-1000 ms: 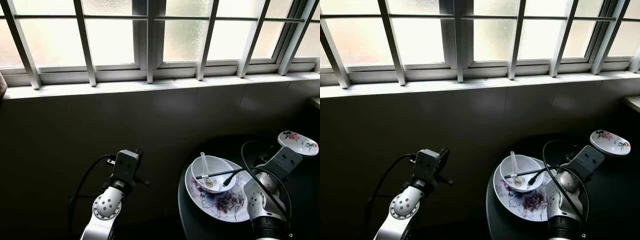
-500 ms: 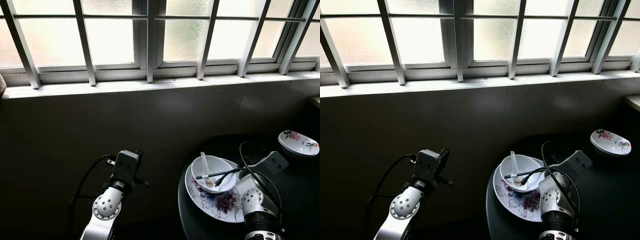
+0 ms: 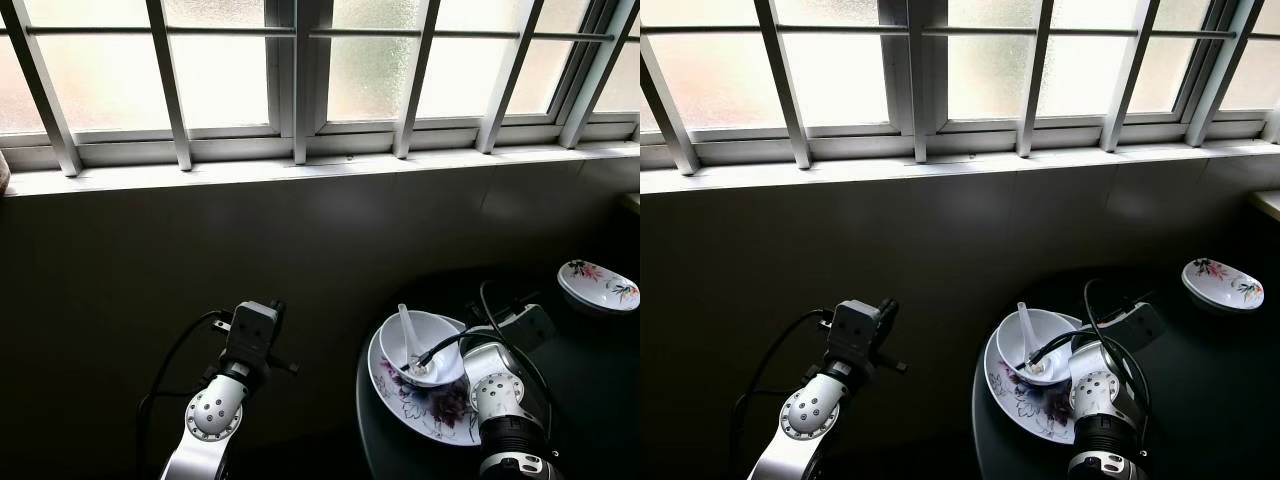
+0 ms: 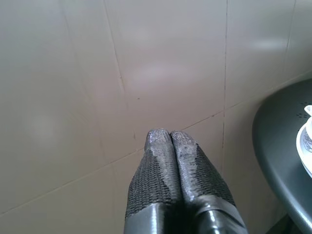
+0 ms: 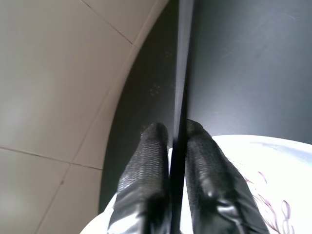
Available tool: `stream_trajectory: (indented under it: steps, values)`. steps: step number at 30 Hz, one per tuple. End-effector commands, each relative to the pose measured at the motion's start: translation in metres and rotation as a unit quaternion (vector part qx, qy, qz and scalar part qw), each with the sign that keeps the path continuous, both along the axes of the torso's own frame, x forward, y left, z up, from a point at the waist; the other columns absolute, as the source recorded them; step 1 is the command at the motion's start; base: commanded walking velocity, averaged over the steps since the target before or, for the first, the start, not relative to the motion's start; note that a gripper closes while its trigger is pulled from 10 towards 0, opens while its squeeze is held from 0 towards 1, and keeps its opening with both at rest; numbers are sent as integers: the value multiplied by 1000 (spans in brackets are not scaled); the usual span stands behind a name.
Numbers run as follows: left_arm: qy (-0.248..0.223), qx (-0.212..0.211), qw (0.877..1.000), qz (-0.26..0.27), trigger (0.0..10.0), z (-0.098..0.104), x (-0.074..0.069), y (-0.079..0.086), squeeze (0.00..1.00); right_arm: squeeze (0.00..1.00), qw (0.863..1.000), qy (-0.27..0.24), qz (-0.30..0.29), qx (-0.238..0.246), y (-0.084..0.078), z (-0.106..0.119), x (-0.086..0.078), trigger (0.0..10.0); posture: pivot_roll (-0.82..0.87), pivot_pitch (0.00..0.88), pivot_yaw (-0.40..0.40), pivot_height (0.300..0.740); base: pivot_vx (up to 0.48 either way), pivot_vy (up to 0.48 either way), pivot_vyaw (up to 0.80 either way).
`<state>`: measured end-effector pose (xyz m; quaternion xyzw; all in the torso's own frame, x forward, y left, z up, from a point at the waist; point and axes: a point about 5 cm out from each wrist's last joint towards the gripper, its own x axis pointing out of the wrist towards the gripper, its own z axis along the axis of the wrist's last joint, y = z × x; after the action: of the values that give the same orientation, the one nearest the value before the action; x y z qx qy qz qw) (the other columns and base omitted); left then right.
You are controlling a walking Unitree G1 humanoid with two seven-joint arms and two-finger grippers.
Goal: Kitchen organization
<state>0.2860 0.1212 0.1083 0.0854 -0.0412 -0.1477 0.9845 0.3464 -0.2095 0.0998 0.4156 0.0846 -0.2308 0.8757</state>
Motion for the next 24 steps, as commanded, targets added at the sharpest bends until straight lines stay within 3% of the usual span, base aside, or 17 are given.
stream_trajectory:
  steps: [1,16,17,20,24]
  values:
    - [-4,5,1000,-2,10000,0,1,-1,0,0,1000,-26,-1,9,1,10,3,0,39,0,-54,740,0,0,0]
    - [-1,9,1000,-3,10000,-2,2,-1,0,0,994,-106,6,4,5,48,9,0,35,0,-51,740,0,0,0]
    - [1,10,1000,-2,10000,-3,2,-1,0,0,988,-152,22,-3,9,71,11,0,35,0,-50,740,0,0,0]
    - [8,8,1000,5,10000,-6,1,3,0,0,968,-228,89,-49,27,108,13,0,32,0,-48,740,0,0,0]
    - [21,0,1000,19,10000,-10,1,9,0,0,955,-249,133,-87,41,115,11,0,30,0,-47,740,0,0,0]
